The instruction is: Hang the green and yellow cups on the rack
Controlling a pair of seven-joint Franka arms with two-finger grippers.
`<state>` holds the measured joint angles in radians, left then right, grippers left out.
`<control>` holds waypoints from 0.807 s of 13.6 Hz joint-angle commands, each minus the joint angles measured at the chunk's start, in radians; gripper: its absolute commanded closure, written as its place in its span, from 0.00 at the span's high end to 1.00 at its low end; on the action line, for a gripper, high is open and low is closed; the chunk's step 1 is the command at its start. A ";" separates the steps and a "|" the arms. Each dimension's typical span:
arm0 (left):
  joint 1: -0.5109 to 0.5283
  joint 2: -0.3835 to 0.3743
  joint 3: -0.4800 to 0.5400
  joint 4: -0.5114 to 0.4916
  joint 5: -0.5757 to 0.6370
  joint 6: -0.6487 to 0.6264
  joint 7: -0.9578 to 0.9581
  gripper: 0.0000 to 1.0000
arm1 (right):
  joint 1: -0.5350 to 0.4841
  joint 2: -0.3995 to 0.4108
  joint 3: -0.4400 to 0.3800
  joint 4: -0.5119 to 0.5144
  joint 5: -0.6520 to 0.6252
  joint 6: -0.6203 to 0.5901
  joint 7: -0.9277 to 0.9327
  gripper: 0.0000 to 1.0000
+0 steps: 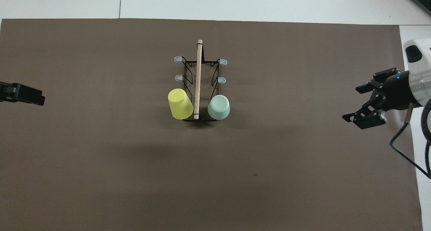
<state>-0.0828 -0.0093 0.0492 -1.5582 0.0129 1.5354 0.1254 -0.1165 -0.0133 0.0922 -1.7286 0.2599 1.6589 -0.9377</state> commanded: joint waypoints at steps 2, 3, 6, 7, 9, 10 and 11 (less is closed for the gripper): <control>0.008 -0.014 -0.009 -0.014 0.013 0.000 -0.001 1.00 | 0.050 0.006 -0.003 0.044 -0.069 -0.088 0.281 1.00; 0.008 -0.014 -0.009 -0.014 0.013 0.002 -0.001 1.00 | 0.073 0.003 -0.003 0.041 -0.092 -0.090 0.318 1.00; 0.008 -0.015 -0.009 -0.017 0.012 0.009 0.007 1.00 | 0.136 -0.010 0.000 0.026 -0.169 -0.088 0.445 1.00; 0.008 -0.015 -0.009 -0.019 0.012 0.009 0.007 1.00 | 0.136 -0.010 -0.002 0.027 -0.169 -0.093 0.486 1.00; 0.008 -0.015 -0.009 -0.017 0.010 0.009 0.007 1.00 | 0.135 -0.008 -0.032 0.027 -0.169 -0.082 0.496 1.00; 0.008 -0.015 -0.009 -0.017 0.007 0.011 0.007 1.00 | 0.135 -0.008 -0.051 0.026 -0.169 -0.076 0.497 1.00; 0.008 -0.015 -0.009 -0.017 0.006 0.014 0.007 1.00 | 0.135 -0.008 -0.066 0.024 -0.171 -0.070 0.497 1.00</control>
<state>-0.0828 -0.0095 0.0477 -1.5595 0.0129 1.5368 0.1260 0.0224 -0.0135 0.0523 -1.6995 0.1096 1.5830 -0.4556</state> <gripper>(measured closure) 0.000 0.000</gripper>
